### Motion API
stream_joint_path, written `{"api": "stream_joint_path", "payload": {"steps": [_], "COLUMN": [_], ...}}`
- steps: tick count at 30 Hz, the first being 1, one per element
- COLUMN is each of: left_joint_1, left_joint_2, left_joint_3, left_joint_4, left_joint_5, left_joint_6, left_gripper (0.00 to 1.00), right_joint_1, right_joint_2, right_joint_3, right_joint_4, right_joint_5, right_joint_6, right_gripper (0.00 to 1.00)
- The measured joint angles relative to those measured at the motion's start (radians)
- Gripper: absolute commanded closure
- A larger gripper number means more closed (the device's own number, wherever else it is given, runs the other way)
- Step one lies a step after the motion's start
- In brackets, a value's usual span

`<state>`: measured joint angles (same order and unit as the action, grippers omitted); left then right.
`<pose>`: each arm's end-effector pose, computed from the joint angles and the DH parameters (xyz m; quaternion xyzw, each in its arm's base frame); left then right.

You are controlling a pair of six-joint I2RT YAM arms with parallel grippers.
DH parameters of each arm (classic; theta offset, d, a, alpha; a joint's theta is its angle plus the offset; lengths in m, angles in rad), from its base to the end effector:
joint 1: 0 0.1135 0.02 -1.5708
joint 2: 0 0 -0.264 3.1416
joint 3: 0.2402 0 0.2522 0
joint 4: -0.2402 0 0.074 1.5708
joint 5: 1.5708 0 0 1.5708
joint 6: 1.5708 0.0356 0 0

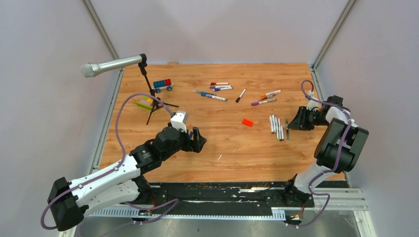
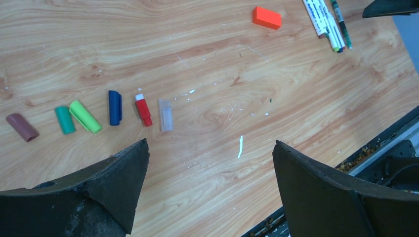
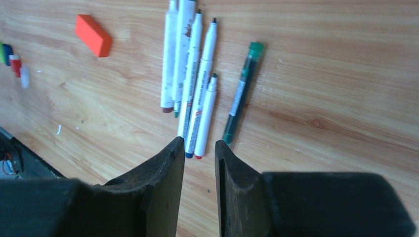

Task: Open the pen caps
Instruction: Place the pen at the center of the board, then pick up the pen from the center of the board.

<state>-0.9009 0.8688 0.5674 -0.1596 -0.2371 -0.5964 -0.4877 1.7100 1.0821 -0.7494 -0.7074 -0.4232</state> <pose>0.1298 -0.1504 0.2513 0.0664 0.8437 -0.2824 0.4517 0.2843 -0.1246 0.1804 -0.0033 0.9343 0.2697 0.2330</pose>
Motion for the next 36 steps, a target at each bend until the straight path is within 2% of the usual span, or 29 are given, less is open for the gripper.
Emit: {"api": "stream_joint_path", "payload": {"steps": [9,16,20,23,28,32,36], "left_joint_1": [0.000,0.000,0.000,0.000,0.000,0.000,0.000], "left_joint_2": [-0.108,-0.120,-0.120,-0.120,-0.120,-0.123,-0.126], "left_joint_3": [-0.060,-0.063,-0.064,-0.064,-0.064,-0.064,-0.064], "left_joint_4": [0.033,0.041,0.041,0.041,0.035,0.021,0.017], "left_joint_5": [-0.012,-0.016,-0.019,-0.020,-0.028,-0.035,-0.040], "left_joint_6": [-0.014,-0.026,-0.027,-0.028,-0.029,-0.029,-0.029], "left_gripper": [0.00,0.00,0.00,0.00,0.00,0.00,0.00], "right_joint_1": [0.017,0.114,0.198,0.272,0.413,0.487,0.500], "right_joint_2": [-0.034,0.003,0.071,0.133,0.254,0.329,0.345], "right_joint_3": [0.044,0.219,0.352,0.448,0.587,0.638,0.654], "right_joint_4": [-0.036,-0.091,-0.138,-0.175,-0.260,-0.305,-0.310], "right_joint_5": [-0.109,-0.102,-0.050,0.015,0.154,0.214,0.246], "right_joint_6": [-0.053,-0.084,-0.109,-0.149,-0.324,-0.462,-0.570], "right_gripper": [0.69,0.68,0.66,0.58,0.51,0.48,0.48]}}
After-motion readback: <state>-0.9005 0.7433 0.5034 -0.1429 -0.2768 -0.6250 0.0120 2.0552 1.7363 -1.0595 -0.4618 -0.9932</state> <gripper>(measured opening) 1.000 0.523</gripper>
